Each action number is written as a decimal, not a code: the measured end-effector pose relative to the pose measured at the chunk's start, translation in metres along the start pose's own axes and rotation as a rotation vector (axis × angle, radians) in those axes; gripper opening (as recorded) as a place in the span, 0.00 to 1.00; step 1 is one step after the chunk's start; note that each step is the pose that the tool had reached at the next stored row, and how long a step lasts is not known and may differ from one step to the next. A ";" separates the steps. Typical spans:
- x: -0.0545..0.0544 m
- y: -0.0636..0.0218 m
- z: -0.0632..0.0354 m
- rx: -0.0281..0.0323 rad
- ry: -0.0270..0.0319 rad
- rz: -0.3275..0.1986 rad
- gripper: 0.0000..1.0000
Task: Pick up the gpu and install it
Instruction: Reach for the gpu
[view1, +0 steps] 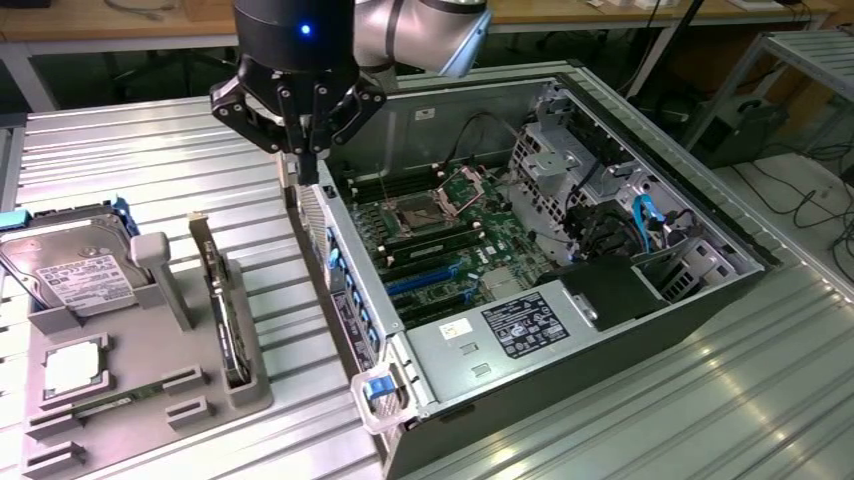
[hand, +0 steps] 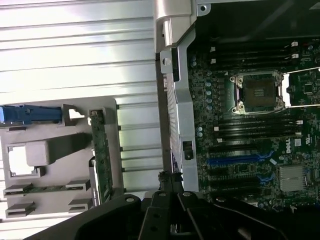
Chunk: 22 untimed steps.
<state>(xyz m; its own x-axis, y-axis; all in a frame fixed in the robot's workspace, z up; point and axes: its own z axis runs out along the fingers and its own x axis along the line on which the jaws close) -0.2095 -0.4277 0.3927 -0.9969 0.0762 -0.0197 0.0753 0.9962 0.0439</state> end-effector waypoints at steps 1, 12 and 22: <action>0.002 -0.0007 0.0000 0.0000 -0.0001 0.000 0.11; 0.058 -0.0163 -0.0012 -0.0014 0.0030 -0.070 0.11; 0.081 -0.0195 -0.0017 -0.0015 0.0033 -0.075 0.11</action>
<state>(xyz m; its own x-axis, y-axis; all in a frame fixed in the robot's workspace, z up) -0.2913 -0.4411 0.3919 -0.9998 0.0016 -0.0197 0.0008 0.9990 0.0439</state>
